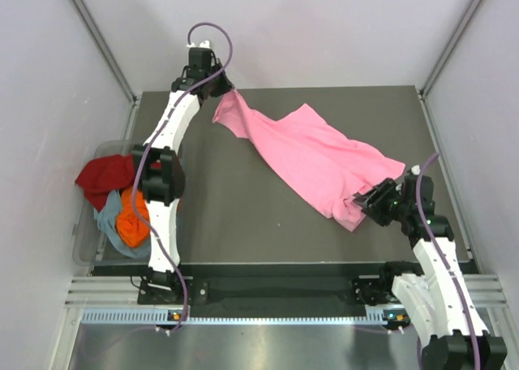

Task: Fold and stack the t-shirts
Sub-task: Flatten the tshirt out

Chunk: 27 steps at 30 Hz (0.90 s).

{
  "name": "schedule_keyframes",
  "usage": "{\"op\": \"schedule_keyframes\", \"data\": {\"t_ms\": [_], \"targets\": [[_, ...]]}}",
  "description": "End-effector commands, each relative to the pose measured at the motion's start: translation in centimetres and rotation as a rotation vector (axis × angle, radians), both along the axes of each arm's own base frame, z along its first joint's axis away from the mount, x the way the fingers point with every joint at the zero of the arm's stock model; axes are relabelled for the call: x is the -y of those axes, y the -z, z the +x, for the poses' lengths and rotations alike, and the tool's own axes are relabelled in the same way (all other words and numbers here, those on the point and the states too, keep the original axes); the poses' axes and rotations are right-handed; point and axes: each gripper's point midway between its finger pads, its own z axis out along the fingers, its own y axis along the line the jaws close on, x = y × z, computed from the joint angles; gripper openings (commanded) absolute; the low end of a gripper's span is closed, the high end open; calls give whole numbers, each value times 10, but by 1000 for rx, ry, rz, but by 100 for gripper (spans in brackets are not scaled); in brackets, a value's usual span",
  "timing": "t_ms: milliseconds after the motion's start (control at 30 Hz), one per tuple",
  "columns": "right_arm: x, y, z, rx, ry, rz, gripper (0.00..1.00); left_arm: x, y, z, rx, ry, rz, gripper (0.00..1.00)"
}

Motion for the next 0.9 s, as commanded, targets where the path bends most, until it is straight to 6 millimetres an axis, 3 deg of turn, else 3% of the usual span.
{"op": "schedule_keyframes", "data": {"t_ms": [0,33,100,133,200,233,300,367,400,433,467,500,533,600,633,667,700,767,800,867], "targets": [[6,-36,31,113,2,-62,49,17,15,16,11,93,5,0],[11,-31,33,77,6,-90,51,21,13,23,30,99,-10,0],[30,-41,49,100,76,-177,57,23,25,29,17,91,-23,10],[38,-39,57,80,96,-222,59,23,27,29,6,78,-38,30],[64,-52,74,88,189,-323,60,24,11,22,23,65,-38,45],[78,-48,85,66,222,-356,60,26,-1,10,30,58,-17,52],[97,-53,103,73,283,-378,59,26,-8,-4,45,31,32,55],[119,-43,123,47,328,-385,57,44,-6,-42,12,59,36,57],[130,-50,135,55,357,-406,55,56,-8,-54,21,88,18,57],[140,-35,144,6,369,-426,54,78,24,-84,-52,130,36,57],[147,-29,149,-19,374,-433,53,85,12,-101,-32,128,36,57],[152,-34,160,-11,377,-430,51,93,17,-112,-30,132,42,57],[160,-16,166,-65,368,-436,49,110,36,-142,-75,175,44,57],[172,-17,182,-66,361,-440,46,126,52,-169,-132,218,0,57],[181,0,183,-125,345,-458,45,134,68,-186,-166,231,-24,57],[188,-3,190,-123,345,-468,45,135,77,-193,-193,223,-31,57],[194,10,191,-163,334,-476,45,139,93,-205,-229,212,-50,56],[205,18,193,-172,347,-476,45,144,104,-216,-252,216,-78,56],[205,21,197,-160,328,-464,46,147,119,-228,-286,219,-80,56],[213,32,203,-172,317,-473,48,157,133,-232,-310,219,-121,56]]}}
